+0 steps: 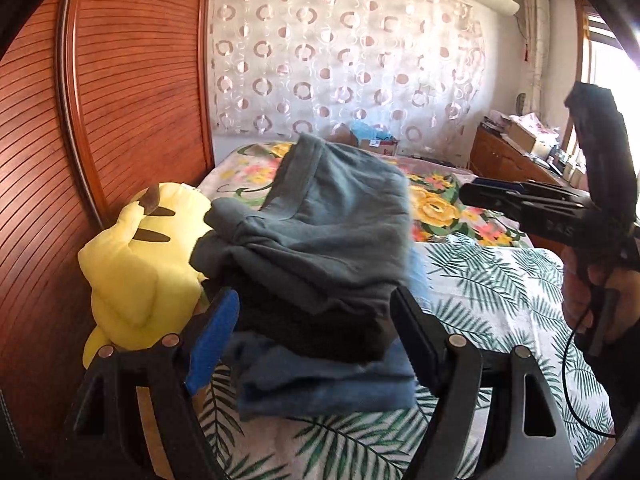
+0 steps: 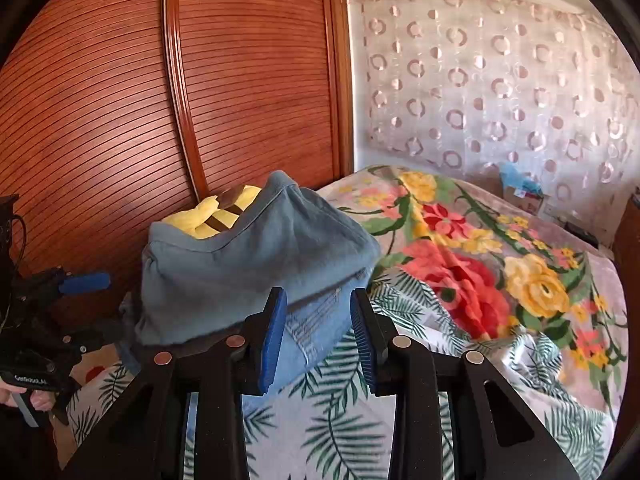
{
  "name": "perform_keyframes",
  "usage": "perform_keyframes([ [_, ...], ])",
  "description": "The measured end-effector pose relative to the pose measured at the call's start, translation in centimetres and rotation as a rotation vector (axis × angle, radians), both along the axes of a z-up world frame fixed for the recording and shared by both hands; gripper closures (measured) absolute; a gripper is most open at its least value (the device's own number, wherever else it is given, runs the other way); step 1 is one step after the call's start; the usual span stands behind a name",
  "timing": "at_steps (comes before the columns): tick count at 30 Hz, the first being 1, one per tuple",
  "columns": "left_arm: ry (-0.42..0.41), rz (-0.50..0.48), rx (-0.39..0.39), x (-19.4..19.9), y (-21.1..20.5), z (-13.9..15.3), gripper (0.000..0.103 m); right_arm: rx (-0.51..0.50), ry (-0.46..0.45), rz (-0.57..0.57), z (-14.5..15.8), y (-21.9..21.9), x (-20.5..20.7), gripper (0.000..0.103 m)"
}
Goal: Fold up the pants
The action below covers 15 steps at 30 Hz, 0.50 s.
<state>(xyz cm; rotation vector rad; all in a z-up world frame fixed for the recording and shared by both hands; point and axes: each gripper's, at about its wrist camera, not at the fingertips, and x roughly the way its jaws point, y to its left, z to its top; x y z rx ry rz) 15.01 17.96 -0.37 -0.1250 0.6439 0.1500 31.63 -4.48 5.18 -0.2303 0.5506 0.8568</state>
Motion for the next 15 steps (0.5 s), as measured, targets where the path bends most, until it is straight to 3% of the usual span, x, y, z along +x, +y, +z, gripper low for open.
perform_keyframes([
  [5, -0.02, -0.037, 0.013, -1.0, -1.8, 0.7, 0.021, 0.016, -0.01, -0.035, 0.6, -2.5, -3.4, 0.069],
  [7, -0.026, -0.054, 0.011, -1.3, -2.2, 0.9, 0.014, 0.022, -0.012, -0.05, 0.6, -3.5, -4.6, 0.069],
  [11, -0.034, -0.092, 0.03, -2.2, -4.0, 1.4, 0.012, 0.039, -0.007, -0.085, 0.6, -5.3, -6.6, 0.069],
  [15, -0.062, -0.129, 0.024, -3.2, -5.4, 1.8, 0.0, 0.053, -0.01, -0.114, 0.6, -6.8, -8.3, 0.068],
])
